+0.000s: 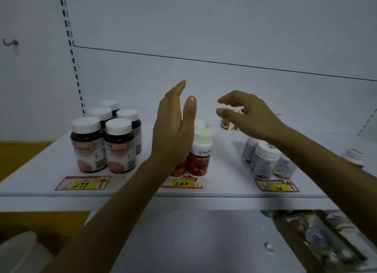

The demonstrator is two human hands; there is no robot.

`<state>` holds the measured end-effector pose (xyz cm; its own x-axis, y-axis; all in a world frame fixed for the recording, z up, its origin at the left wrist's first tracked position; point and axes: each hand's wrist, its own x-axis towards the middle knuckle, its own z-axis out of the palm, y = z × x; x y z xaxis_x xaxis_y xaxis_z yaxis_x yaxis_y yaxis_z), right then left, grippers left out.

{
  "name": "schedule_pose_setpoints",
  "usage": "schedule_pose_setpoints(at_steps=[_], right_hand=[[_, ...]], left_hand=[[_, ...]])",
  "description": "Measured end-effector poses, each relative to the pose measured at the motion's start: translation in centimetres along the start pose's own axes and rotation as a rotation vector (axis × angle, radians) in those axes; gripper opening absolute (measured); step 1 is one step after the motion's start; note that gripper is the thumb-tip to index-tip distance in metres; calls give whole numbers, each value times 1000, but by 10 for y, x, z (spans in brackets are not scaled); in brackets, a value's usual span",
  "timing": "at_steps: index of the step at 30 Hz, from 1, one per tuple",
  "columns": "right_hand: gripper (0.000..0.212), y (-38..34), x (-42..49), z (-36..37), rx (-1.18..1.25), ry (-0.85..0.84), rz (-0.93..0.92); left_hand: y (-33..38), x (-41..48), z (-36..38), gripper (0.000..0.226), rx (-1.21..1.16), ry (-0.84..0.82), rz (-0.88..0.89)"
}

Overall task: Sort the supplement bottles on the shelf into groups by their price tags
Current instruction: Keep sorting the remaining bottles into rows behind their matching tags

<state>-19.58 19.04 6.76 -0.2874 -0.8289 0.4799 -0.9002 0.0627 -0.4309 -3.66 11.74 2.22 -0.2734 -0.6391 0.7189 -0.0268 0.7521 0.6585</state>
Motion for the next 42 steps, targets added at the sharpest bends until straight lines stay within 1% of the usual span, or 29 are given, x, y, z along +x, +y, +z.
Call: schedule_pose_setpoints(at_steps=[4, 7, 9, 12, 16, 21, 24, 26, 29, 33, 36, 39, 42], right_hand=[[35, 27, -38, -50, -17, 40, 11], [34, 56, -69, -90, -36, 45, 28], [34, 76, -87, -115, -38, 63, 57], [35, 109, -107, -143, -47, 63, 95], [36, 140, -115, -165, -23, 29, 128], [38, 174, -99, -170, -19, -36, 121], [41, 191, -67, -169, -49, -66, 117], [44, 203, -40, -167, -132, -119, 117], [48, 225, 3, -168, -329, -226, 116], [50, 258, 48, -158, -471, -315, 147], [52, 290, 68, -140, -522, -363, 142], [57, 317, 83, -119, -535, -449, 132], [61, 336, 101, -100, -542, -473, 72]], left_hand=[[51, -7, 48, 55, 185, -251, 79], [79, -21, 85, 57, 235, -405, 114], [95, -23, 106, 59, 289, -465, 129], [116, -27, 133, 62, 366, -523, 100], [131, -27, 155, 64, 449, -578, 84], [124, -9, 172, 63, 569, -642, 60], [109, 13, 188, 63, 633, -689, 46], [98, 29, 205, 61, 634, -744, 24], [86, 53, 245, 62, 682, -807, 52], [68, 77, 289, 61, 758, -879, 97], [56, 89, 306, 57, 799, -930, 137], [50, 96, 314, 56, 839, -1011, 123], [55, 100, 317, 55, 830, -1023, 104]])
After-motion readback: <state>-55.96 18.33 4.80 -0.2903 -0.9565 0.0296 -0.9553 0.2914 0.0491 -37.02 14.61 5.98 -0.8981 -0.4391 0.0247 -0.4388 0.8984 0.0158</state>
